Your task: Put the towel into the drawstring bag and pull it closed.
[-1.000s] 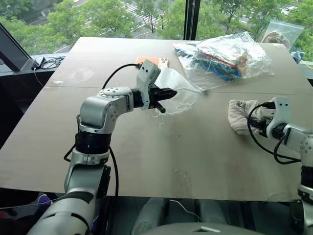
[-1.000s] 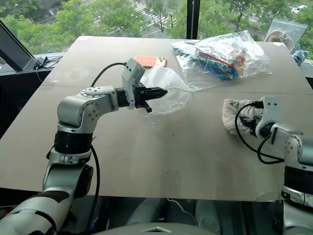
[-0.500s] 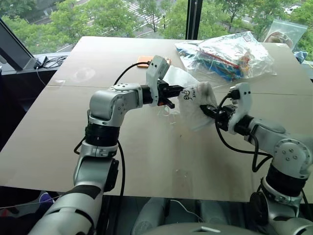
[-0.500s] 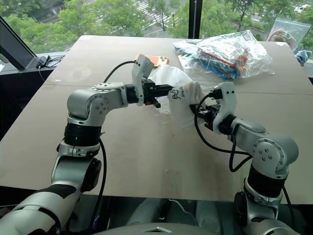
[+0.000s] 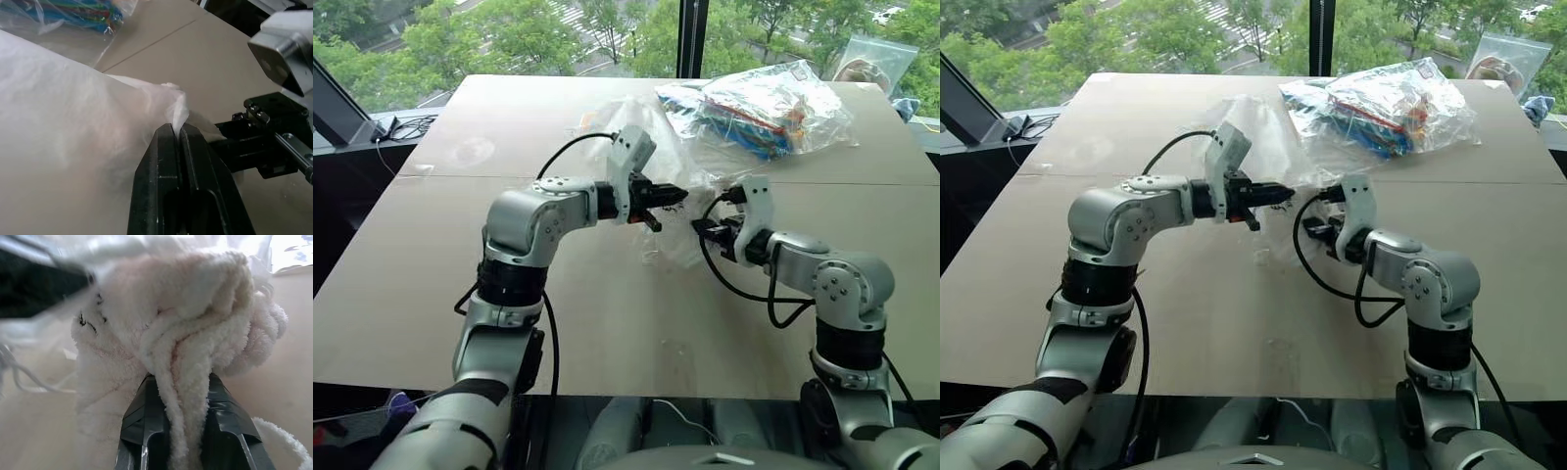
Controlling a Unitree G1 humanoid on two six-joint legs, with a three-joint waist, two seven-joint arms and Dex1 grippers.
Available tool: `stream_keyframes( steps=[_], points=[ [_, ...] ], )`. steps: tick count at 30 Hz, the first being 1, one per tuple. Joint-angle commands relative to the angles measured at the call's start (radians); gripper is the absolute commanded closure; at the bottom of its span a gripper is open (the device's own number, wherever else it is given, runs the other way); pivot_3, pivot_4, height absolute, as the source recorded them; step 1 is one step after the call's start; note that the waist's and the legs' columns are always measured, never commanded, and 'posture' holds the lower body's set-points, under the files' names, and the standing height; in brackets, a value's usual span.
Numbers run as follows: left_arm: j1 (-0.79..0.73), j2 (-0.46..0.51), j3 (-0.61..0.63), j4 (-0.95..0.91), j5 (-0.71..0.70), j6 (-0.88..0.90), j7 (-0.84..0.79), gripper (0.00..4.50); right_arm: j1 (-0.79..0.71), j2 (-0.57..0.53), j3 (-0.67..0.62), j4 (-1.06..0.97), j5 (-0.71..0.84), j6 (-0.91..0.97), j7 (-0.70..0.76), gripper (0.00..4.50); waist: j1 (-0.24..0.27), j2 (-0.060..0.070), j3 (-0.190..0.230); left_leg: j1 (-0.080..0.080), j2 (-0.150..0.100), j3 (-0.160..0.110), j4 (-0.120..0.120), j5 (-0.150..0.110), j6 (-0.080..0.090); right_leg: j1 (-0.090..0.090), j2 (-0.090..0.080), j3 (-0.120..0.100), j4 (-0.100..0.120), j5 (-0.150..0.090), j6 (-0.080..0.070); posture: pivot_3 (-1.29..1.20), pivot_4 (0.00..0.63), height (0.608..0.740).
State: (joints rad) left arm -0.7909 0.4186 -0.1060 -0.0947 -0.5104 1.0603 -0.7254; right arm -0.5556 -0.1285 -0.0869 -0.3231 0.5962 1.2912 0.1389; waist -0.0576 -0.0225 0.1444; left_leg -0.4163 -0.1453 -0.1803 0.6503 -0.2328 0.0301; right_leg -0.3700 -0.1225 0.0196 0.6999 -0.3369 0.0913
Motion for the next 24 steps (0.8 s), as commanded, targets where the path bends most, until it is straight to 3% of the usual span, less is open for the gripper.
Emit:
stream_keyframes(
  steps=[1, 9, 11, 15, 18, 21, 24],
  points=[
    [0.021, 0.021, -0.022, -0.092, -0.001, -0.028, -0.011, 4.5, -0.028, -0.005, 0.053, 0.027, -0.009, -0.06, 0.052, 4.43, -0.001, 0.0, 0.0, 0.0, 0.0, 0.0, 0.0, 0.0, 0.0, 0.0, 0.0, 0.0, 0.0, 0.0, 0.0, 0.0, 0.15, 0.74],
    [0.001, -0.02, 0.053, -0.076, -0.064, 0.016, 0.026, 4.5, -0.038, -0.09, 0.208, 0.032, -0.075, -0.142, 0.146, 4.43, -0.004, 0.0, 0.0, 0.0, 0.0, 0.0, 0.0, 0.0, 0.0, 0.0, 0.0, 0.0, 0.0, 0.0, 0.0, 0.0, 0.15, 0.74],
    [0.031, 0.003, 0.052, -0.109, -0.092, 0.051, 0.009, 4.5, -0.049, -0.048, 0.147, 0.092, -0.073, -0.182, 0.123, 4.43, -0.009, 0.0, 0.0, 0.0, 0.0, 0.0, 0.0, 0.0, 0.0, 0.0, 0.0, 0.0, 0.0, 0.0, 0.0, 0.0, 0.15, 0.74],
    [0.135, 0.075, 0.056, -0.209, -0.145, 0.129, -0.006, 4.5, -0.081, 0.103, -0.124, 0.225, 0.074, -0.251, 0.083, 4.43, -0.014, 0.001, 0.0, 0.0, 0.0, 0.0, -0.001, 0.0, 0.0, -0.001, 0.001, 0.003, 0.001, 0.0, 0.0, 0.0, 0.15, 0.74],
    [0.192, 0.093, 0.082, -0.236, -0.17, 0.146, 0.006, 4.5, -0.092, 0.151, -0.24, 0.27, 0.159, -0.27, 0.074, 4.43, -0.01, 0.001, 0.001, 0.0, 0.0, 0.0, -0.001, 0.0, 0.0, -0.002, 0.001, 0.003, 0.002, 0.0, 0.0, 0.0, 0.15, 0.74],
    [0.202, 0.096, 0.094, -0.221, -0.162, 0.145, 0.032, 4.5, -0.078, 0.143, -0.216, 0.256, 0.17, -0.282, 0.114, 4.43, -0.007, 0.002, 0.001, 0.0, 0.0, 0.0, -0.001, 0.0, 0.0, -0.003, 0.002, 0.003, 0.002, 0.0, 0.0, 0.0, 0.15, 0.74],
    [0.131, 0.031, 0.16, -0.147, -0.187, 0.161, 0.089, 4.5, -0.055, 0.145, -0.144, 0.216, 0.188, -0.27, 0.17, 4.43, -0.008, 0.002, 0.001, 0.0, 0.0, 0.0, -0.001, 0.0, 0.0, -0.003, 0.002, 0.003, 0.002, 0.0, 0.0, 0.0, 0.15, 0.74]
  ],
)
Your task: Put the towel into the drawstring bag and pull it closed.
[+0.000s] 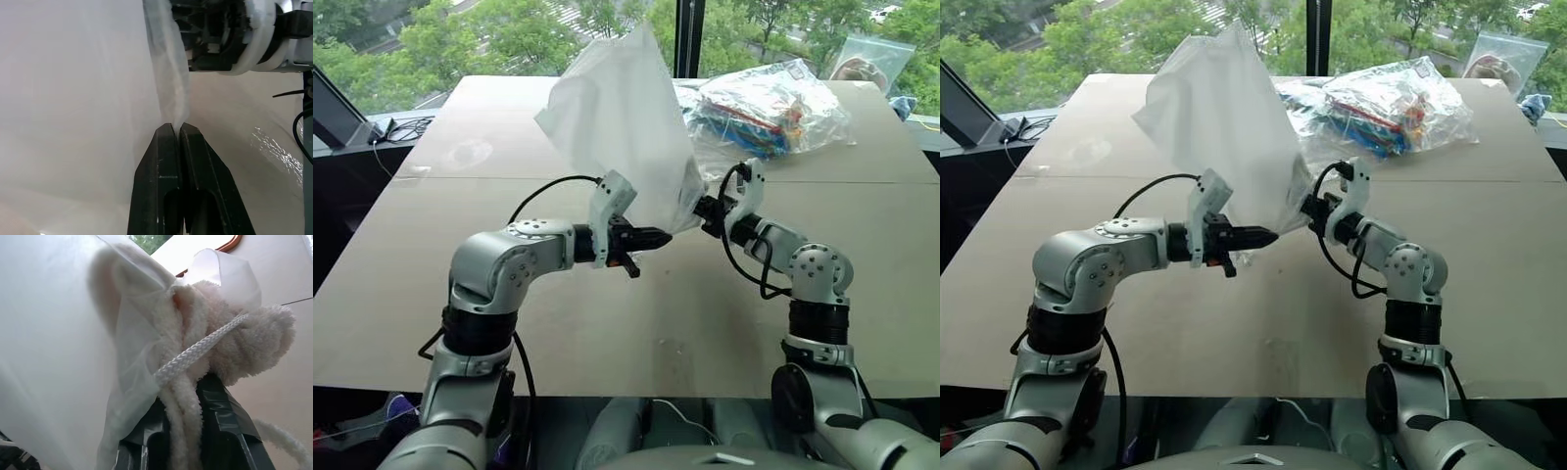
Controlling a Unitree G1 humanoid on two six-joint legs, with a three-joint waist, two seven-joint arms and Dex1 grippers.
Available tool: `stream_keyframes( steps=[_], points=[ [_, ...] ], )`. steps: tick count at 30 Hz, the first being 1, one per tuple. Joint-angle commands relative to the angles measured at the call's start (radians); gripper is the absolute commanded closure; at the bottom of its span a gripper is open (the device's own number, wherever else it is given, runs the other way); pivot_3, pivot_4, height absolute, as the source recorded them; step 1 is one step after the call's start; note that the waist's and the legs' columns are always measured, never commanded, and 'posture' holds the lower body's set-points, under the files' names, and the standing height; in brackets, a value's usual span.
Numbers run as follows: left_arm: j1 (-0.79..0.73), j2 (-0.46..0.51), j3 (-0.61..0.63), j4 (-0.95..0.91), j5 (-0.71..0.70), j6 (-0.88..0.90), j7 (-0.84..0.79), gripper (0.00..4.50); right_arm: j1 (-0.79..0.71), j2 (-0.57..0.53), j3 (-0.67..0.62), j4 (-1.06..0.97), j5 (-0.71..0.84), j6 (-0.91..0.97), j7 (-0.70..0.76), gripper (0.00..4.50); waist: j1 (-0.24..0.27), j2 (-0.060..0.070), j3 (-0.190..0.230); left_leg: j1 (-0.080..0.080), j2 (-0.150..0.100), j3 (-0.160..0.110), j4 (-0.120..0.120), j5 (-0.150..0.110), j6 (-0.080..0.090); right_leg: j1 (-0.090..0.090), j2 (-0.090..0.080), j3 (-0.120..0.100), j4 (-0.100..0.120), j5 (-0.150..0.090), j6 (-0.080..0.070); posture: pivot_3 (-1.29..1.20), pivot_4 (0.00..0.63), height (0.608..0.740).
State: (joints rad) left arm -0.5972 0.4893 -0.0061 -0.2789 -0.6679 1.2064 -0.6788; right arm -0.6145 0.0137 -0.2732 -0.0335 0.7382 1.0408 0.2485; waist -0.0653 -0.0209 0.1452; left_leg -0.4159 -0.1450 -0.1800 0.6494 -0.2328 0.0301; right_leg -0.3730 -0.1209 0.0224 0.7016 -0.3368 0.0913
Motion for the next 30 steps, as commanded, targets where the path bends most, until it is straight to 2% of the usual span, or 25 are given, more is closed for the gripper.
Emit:
stream_keyframes(
  steps=[1, 3, 7, 11, 14, 18, 23, 25, 27, 28, 29, 30],
  points=[
    [-0.102, -0.076, 0.112, 0.083, -0.063, 0.035, 0.061, 4.5, 0.011, 0.005, 0.061, -0.087, 0.056, -0.013, 0.078, 4.43, 0.0, 0.0, 0.0, 0.0, 0.0, 0.0, 0.0, 0.0, 0.0, 0.0, 0.0, 0.0, 0.0, 0.0, 0.0, 0.0, 0.15, 0.74],
    [-0.183, -0.119, 0.204, 0.174, -0.108, 0.079, 0.099, 4.5, 0.021, 0.007, 0.08, -0.096, 0.071, -0.013, 0.101, 4.43, -0.001, 0.0, 0.0, 0.0, 0.0, 0.0, 0.0, 0.0, 0.0, 0.0, 0.0, 0.0, 0.001, 0.0, 0.0, 0.0, 0.15, 0.74],
    [-0.298, -0.139, 0.336, 0.3, -0.185, 0.173, 0.14, 4.5, 0.032, 0.015, 0.084, -0.086, 0.088, -0.03, 0.115, 4.43, -0.01, 0.0, 0.0, 0.0, 0.0, 0.002, 0.001, 0.0, 0.0, -0.001, 0.0, 0.001, 0.003, 0.0, 0.0, 0.0, 0.15, 0.74],
    [-0.231, -0.081, 0.268, 0.205, -0.222, 0.232, 0.088, 4.5, 0.019, 0.056, 0.044, -0.032, 0.096, -0.087, 0.079, 4.43, -0.019, 0.0, 0.0, 0.0, 0.0, 0.004, 0.001, 0.0, 0.0, -0.004, -0.001, 0.006, 0.008, 0.0, 0.0, 0.0, 0.15, 0.74],
    [-0.176, -0.081, 0.268, 0.121, -0.294, 0.289, 0.079, 4.5, 0.009, 0.075, 0.034, -0.002, 0.104, -0.105, 0.073, 4.43, -0.019, 0.0, 0.0, 0.0, 0.0, 0.004, 0.001, 0.0, 0.0, -0.005, -0.001, 0.006, 0.009, 0.0, 0.0, 0.0, 0.15, 0.74],
    [-0.14, -0.098, 0.244, 0.046, -0.323, 0.263, 0.083, 4.5, -0.005, 0.07, 0.138, 0.06, 0.0, -0.148, 0.085, 4.43, -0.019, 0.0, 0.0, 0.0, 0.0, 0.005, 0.001, 0.0, 0.0, -0.006, 0.0, 0.006, 0.009, 0.0, 0.0, 0.0, 0.15, 0.74],
    [-0.156, -0.107, 0.248, 0.062, -0.324, 0.262, 0.108, 4.5, -0.05, 0.127, 0.23, 0.168, -0.174, -0.35, 0.031, 4.43, -0.026, 0.0, 0.0, 0.001, 0.0, 0.007, 0.001, 0.0, 0.0, -0.006, 0.001, 0.008, 0.009, 0.0, 0.0, 0.0, 0.15, 0.74],
    [-0.149, -0.094, 0.242, 0.078, -0.289, 0.225, 0.121, 4.5, -0.048, 0.118, 0.295, 0.176, -0.235, -0.398, 0.069, 4.43, -0.029, 0.0, 0.0, 0.001, 0.0, 0.007, 0.001, 0.0, 0.0, -0.006, 0.001, 0.009, 0.01, 0.0, 0.0, 0.0, 0.15, 0.74],
    [-0.149, -0.06, 0.212, 0.122, -0.223, 0.169, 0.126, 4.5, -0.02, 0.098, 0.295, 0.122, -0.234, -0.399, 0.084, 3.37, -0.028, 0.0, 0.0, 0.0, 0.0, 0.007, 0.001, 0.0, 0.0, -0.006, 0.0, 0.009, 0.01, 0.0, 0.0, 0.0, 0.15, 0.74],
    [-0.145, -0.03, 0.181, 0.14, -0.178, 0.12, 0.111, 4.5, 0.002, 0.065, 0.302, 0.061, -0.233, -0.383, 0.097, 3.04, -0.024, 0.0, 0.0, 0.0, 0.0, 0.007, 0.001, 0.0, 0.0, -0.006, 0.001, 0.009, 0.009, 0.0, 0.0, 0.0, 0.15, 0.74],
    [-0.137, 0.001, 0.153, 0.155, -0.142, 0.072, 0.085, 4.5, 0.027, 0.015, 0.328, -0.012, -0.24, -0.356, 0.116, 2.47, -0.02, 0.0, 0.0, 0.0, 0.0, 0.006, 0.001, 0.0, 0.0, -0.006, 0.0, 0.008, 0.009, 0.0, 0.0, 0.0, 0.15, 0.74],
    [-0.131, 0.035, 0.122, 0.177, -0.107, 0.025, 0.06, 4.5, 0.057, -0.058, 0.376, -0.105, -0.256, -0.319, 0.143, 2.14, -0.011, 0.0, 0.0, 0.0, 0.0, 0.006, 0.002, 0.0, 0.0, -0.006, 0.0, 0.008, 0.009, 0.0, 0.0, 0.0, 0.15, 0.74]
  ],
)
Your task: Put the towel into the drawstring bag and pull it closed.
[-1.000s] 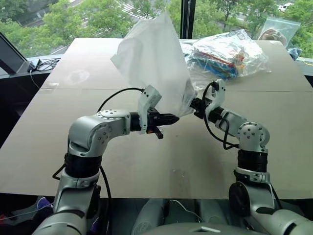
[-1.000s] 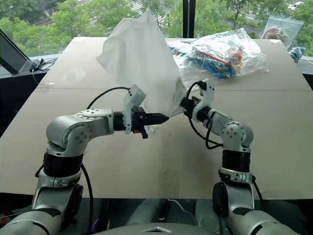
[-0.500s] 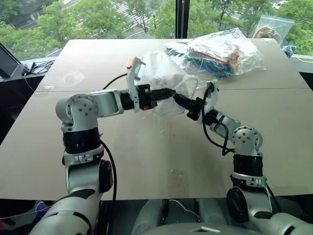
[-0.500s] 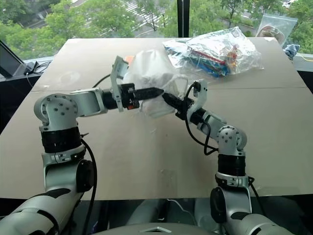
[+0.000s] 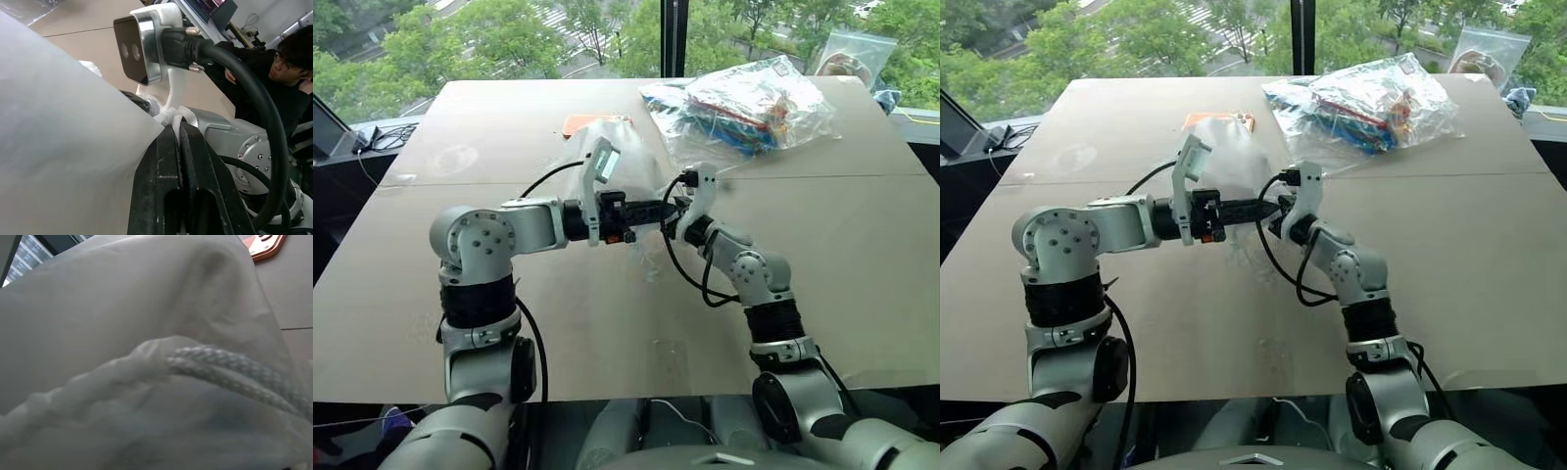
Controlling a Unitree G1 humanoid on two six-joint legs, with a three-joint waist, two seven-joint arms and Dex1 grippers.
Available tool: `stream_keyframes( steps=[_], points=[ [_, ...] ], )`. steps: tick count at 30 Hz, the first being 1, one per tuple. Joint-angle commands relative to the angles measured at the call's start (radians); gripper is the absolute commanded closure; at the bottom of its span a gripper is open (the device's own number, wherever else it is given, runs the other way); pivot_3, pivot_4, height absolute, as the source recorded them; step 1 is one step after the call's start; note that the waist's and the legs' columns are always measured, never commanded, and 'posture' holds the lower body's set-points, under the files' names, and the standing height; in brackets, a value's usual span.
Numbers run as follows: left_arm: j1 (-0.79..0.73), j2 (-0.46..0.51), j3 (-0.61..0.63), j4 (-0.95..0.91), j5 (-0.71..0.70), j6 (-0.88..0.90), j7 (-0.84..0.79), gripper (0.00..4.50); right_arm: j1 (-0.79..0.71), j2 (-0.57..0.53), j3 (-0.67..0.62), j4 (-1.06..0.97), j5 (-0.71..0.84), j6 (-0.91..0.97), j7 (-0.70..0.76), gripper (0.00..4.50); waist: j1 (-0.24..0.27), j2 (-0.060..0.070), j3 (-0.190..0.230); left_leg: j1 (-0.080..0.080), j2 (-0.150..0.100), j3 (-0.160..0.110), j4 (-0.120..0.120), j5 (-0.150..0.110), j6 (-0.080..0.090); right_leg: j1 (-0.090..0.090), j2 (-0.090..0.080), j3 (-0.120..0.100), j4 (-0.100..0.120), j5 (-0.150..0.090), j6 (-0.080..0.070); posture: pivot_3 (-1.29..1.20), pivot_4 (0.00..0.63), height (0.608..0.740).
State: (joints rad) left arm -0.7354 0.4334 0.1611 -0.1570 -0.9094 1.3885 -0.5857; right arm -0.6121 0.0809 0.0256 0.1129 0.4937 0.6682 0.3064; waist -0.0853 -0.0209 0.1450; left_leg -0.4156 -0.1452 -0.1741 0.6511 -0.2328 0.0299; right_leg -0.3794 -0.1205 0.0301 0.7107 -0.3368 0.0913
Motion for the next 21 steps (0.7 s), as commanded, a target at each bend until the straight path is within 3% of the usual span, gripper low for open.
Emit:
stream_keyframes(
  steps=[1, 3, 7, 9, 15, 21],
  points=[
    [0.009, 0.118, -0.071, 0.082, 0.164, -0.2, -0.054, 4.5, 0.085, -0.186, 0.108, -0.337, -0.011, 0.096, 0.102, 1.62, 0.012, 0.0, 0.0, 0.0, -0.001, 0.0, 0.0, 0.0, 0.0, 0.0, 0.0, -0.001, -0.001, 0.0, 0.0, 0.0, 0.15, 0.74],
    [0.009, 0.145, -0.093, 0.126, 0.198, -0.276, -0.095, 4.5, 0.139, -0.282, 0.117, -0.463, 0.006, 0.145, 0.126, 1.41, 0.014, 0.0, 0.0, 0.0, -0.001, 0.001, -0.001, 0.0, 0.0, 0.0, 0.001, -0.002, -0.001, 0.0, 0.0, 0.0, 0.15, 0.74],
    [-0.013, 0.153, -0.115, 0.189, 0.245, -0.392, -0.171, 4.5, 0.213, -0.448, 0.125, -0.691, 0.046, 0.253, 0.151, 0.22, 0.025, 0.0, 0.0, 0.0, 0.0, -0.001, -0.001, 0.0, 0.0, 0.0, 0.0, -0.002, -0.002, 0.0, 0.0, 0.0, 0.15, 0.74],
    [-0.027, 0.154, -0.124, 0.207, 0.257, -0.418, -0.196, 4.5, 0.229, -0.485, 0.125, -0.746, 0.056, 0.302, 0.134, 0.09, 0.024, 0.0, 0.0, -0.001, 0.0, 0.0, -0.002, 0.0, 0.0, 0.0, 0.0, -0.002, -0.003, 0.0, 0.0, 0.0, 0.15, 0.74],
    [-0.034, 0.192, -0.162, 0.183, 0.303, -0.488, -0.281, 4.5, 0.151, -0.306, 0.093, -0.526, -0.076, 0.307, -0.108, 0.09, 0.024, -0.001, 0.0, 0.0, 0.0, 0.001, -0.002, 0.0, 0.0, 0.0, 0.0, 0.001, -0.001, 0.0, 0.0, 0.0, 0.15, 0.74],
    [-0.011, 0.191, -0.179, 0.163, 0.338, -0.512, -0.287, 4.5, 0.055, -0.203, 0.055, -0.469, -0.063, 0.361, -0.14, 0.09, 0.022, 0.0, 0.0, 0.0, 0.0, 0.0, -0.002, 0.0, 0.0, -0.001, 0.0, 0.001, -0.002, 0.0, 0.0, 0.0, 0.15, 0.74]
  ],
)
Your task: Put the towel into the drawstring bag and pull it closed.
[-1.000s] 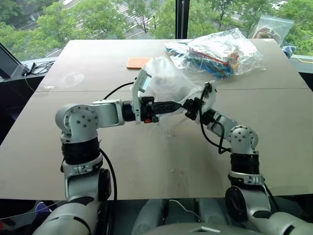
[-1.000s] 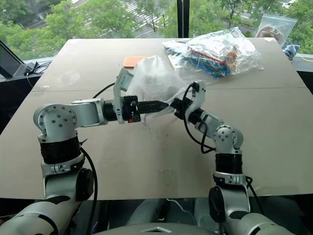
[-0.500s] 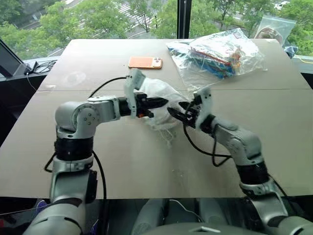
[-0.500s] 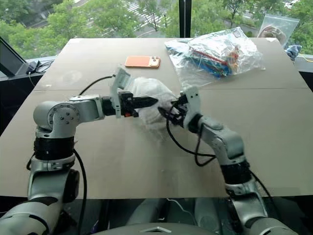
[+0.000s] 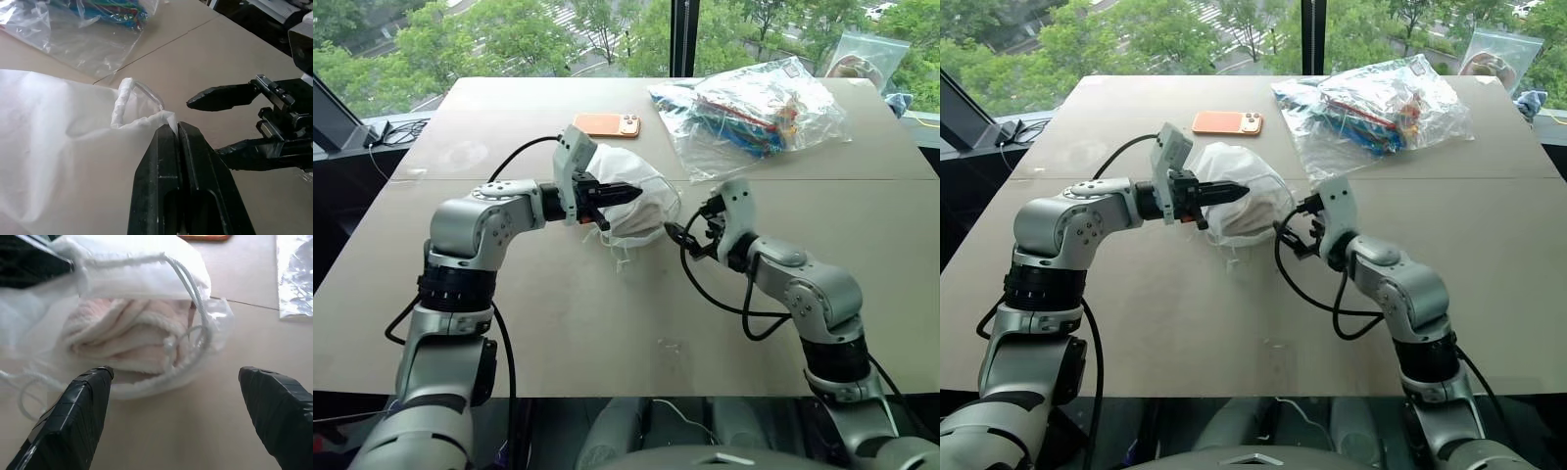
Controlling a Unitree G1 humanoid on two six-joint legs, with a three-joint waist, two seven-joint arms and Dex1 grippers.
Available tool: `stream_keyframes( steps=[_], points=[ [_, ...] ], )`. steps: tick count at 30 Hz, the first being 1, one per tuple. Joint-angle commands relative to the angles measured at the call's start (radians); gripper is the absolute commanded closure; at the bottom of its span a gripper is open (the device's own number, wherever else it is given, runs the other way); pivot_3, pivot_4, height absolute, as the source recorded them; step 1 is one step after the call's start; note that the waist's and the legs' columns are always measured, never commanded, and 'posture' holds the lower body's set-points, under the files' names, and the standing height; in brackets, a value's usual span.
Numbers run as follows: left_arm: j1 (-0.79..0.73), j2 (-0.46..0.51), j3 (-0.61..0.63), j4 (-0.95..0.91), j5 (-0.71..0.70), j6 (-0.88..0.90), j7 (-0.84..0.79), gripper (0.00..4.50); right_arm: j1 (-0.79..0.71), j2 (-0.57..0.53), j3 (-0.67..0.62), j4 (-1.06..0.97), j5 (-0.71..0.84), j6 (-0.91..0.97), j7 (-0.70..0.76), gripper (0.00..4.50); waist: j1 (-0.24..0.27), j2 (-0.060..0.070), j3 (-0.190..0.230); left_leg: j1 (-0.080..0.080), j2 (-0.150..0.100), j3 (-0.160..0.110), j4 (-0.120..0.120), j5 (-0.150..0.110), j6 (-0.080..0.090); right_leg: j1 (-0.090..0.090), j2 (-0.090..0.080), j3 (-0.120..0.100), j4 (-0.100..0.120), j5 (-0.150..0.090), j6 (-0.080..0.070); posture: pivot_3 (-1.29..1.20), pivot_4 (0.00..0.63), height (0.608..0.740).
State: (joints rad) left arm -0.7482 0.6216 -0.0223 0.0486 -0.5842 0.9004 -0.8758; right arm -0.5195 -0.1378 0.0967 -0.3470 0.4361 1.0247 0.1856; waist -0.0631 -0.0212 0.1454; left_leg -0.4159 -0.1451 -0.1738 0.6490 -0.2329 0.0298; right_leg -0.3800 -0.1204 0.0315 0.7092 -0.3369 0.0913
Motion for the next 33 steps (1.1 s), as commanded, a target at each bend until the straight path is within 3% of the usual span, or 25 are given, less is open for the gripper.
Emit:
stream_keyframes(
  steps=[1, 13, 17, 20, 21, 24, 33],
  points=[
    [0.008, -0.002, 0.003, -0.047, 0.022, -0.031, 0.01, 4.5, -0.054, 0.027, -0.009, 0.0, -0.015, 0.0, -0.028, 0.09, 0.0, 0.0, 0.0, 0.0, 0.0, 0.0, 0.0, 0.0, 0.0, 0.0, 0.0, 0.0, 0.0, 0.0, 0.0, 0.0, 0.15, 0.74],
    [0.06, -0.034, -0.011, -0.112, 0.07, -0.065, 0.047, 4.5, -0.181, 0.05, 0.232, 0.309, -0.378, -0.17, -0.187, 0.09, -0.008, 0.0, 0.0, 0.0, 0.0, 0.0, 0.0, 0.0, 0.0, -0.001, 0.0, -0.001, 0.001, 0.0, 0.0, 0.0, 0.15, 0.74],
    [0.072, -0.035, -0.005, -0.125, 0.072, -0.063, 0.057, 4.5, -0.171, 0.036, 0.235, 0.264, -0.406, -0.14, -0.158, 1.24, -0.007, 0.0, 0.0, 0.0, 0.0, 0.0, 0.0, 0.0, 0.0, 0.0, 0.0, -0.002, 0.001, 0.0, 0.0, 0.0, 0.15, 0.74],
    [0.072, -0.035, -0.006, -0.111, 0.079, -0.073, 0.062, 4.5, -0.148, 0.015, 0.234, 0.169, -0.407, -0.068, -0.128, 2.75, -0.007, 0.0, 0.0, 0.0, 0.0, 0.0, 0.0, 0.0, 0.0, -0.001, 0.001, -0.003, 0.001, 0.0, 0.0, 0.0, 0.15, 0.74],
    [0.071, -0.035, -0.007, -0.105, 0.083, -0.078, 0.063, 4.5, -0.141, 0.007, 0.233, 0.142, -0.405, -0.044, -0.117, 3.0, -0.007, 0.0, 0.0, 0.0, 0.0, 0.0, 0.0, 0.0, 0.0, 0.0, 0.001, -0.003, 0.001, 0.0, 0.0, 0.0, 0.15, 0.74],
    [0.066, -0.04, -0.005, -0.092, 0.087, -0.081, 0.067, 4.5, -0.127, -0.007, 0.216, 0.078, -0.399, 0.011, -0.098, 4.42, -0.008, 0.0, 0.0, 0.0, 0.0, 0.0, 0.0, 0.0, 0.0, 0.0, 0.0, -0.003, 0.001, 0.0, 0.0, 0.0, 0.15, 0.74],
    [0.072, -0.054, -0.017, -0.093, 0.1, -0.099, 0.062, 4.5, -0.085, -0.029, 0.169, 0.005, -0.369, 0.081, -0.047, 4.47, -0.005, 0.0, 0.0, 0.0, 0.0, 0.0, 0.0, 0.0, 0.0, 0.0, 0.0, -0.003, 0.001, 0.0, 0.0, 0.0, 0.15, 0.74]
  ],
)
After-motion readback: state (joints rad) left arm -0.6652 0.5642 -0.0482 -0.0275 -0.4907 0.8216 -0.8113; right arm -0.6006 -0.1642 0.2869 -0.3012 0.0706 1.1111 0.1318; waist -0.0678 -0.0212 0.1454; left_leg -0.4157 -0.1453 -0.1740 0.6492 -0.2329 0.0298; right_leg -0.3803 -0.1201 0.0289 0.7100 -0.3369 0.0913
